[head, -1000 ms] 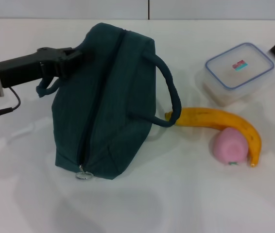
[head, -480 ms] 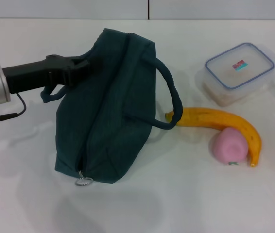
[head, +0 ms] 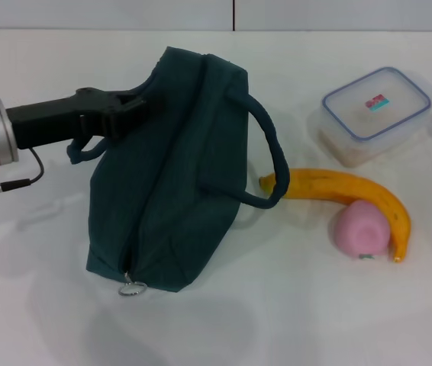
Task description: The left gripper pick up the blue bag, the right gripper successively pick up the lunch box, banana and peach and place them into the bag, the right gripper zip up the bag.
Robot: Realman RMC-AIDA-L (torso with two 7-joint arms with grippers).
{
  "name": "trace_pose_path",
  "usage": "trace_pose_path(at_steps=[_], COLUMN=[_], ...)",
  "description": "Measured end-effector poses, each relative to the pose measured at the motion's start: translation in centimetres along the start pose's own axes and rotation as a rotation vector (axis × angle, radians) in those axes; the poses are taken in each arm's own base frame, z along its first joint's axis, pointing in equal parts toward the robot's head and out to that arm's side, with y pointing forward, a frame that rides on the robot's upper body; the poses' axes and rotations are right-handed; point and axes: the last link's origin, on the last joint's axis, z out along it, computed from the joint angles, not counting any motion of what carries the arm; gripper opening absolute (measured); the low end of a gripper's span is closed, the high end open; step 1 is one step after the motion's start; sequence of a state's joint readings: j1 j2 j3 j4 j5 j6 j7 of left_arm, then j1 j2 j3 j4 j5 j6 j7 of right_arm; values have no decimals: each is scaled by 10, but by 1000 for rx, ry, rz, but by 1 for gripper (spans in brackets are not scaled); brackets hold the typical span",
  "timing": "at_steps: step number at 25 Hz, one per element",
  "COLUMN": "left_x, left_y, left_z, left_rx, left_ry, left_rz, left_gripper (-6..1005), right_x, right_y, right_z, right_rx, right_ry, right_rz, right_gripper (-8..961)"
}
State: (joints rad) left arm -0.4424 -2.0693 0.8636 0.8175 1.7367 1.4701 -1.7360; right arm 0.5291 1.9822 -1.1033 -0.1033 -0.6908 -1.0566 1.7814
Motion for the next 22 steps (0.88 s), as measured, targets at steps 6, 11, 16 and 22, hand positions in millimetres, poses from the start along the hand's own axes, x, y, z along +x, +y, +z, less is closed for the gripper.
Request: trace_pose_path(at_steps=[6,11,16,22], left_x=[1,1,2,2], left_y=[2,3,3,3], left_z=[2,4,8,8], left_rx=[-8,-12,-18,-17], left_ry=[2,3,4,4], left_rz=[14,38,51,58], left_gripper=[42,41,41,41], right_x=[6,12,9,5], right_y=[3,2,3,9], right_z=[17,28,31,34], right_rx=[50,111,114,92], right_ry=[56,118,108,90], right_rz=[-8,-32,-33,-22], right_gripper=[811,811,811,810])
